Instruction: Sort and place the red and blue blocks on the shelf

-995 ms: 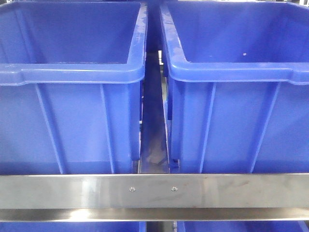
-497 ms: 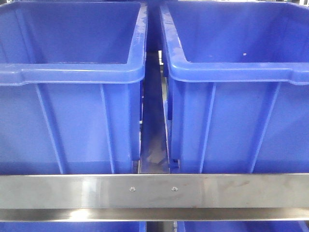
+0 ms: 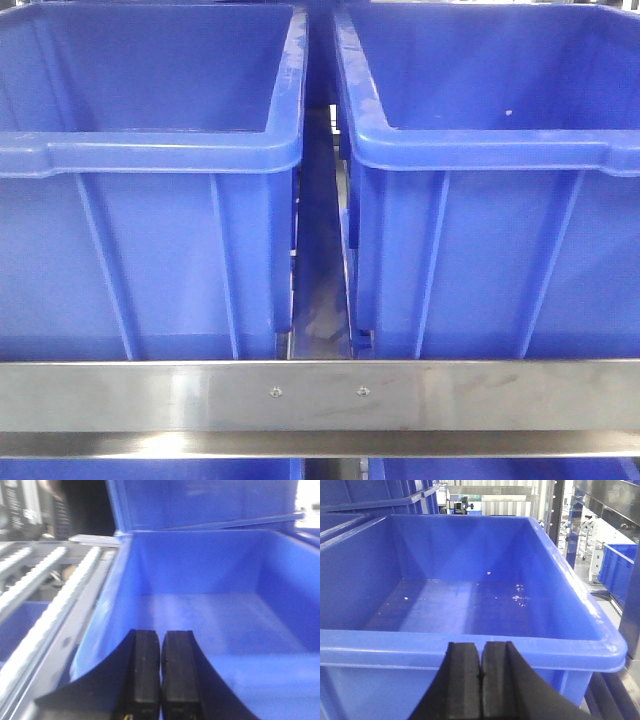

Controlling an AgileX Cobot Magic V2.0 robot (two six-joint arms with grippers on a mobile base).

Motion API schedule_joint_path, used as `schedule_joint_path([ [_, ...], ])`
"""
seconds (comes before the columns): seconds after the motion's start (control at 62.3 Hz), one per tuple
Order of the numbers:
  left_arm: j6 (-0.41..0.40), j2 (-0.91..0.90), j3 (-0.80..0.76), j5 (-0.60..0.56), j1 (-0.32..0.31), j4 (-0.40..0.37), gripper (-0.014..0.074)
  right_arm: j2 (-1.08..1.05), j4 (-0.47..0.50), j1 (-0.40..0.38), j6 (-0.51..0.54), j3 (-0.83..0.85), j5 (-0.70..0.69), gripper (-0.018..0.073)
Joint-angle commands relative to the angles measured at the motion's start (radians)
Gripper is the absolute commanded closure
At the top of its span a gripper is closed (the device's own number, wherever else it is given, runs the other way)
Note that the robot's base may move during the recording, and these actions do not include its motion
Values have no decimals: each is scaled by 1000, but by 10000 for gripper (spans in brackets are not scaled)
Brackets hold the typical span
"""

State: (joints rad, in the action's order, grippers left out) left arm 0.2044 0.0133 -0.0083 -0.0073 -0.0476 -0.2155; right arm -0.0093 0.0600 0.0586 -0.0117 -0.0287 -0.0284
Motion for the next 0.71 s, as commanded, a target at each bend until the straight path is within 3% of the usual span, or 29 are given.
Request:
schedule_joint_path([
  [0.0, -26, -26, 23, -73, 3, 7, 472, -21, 0, -2, 1, 20, -99, 503],
  [0.096, -64, -36, 41, -6, 3, 23, 472, -20, 0, -2, 1, 20, -98, 503],
  [0.69, -64, -39, 46, -27, 1, 55, 472, -20, 0, -2, 1, 20, -97, 503],
])
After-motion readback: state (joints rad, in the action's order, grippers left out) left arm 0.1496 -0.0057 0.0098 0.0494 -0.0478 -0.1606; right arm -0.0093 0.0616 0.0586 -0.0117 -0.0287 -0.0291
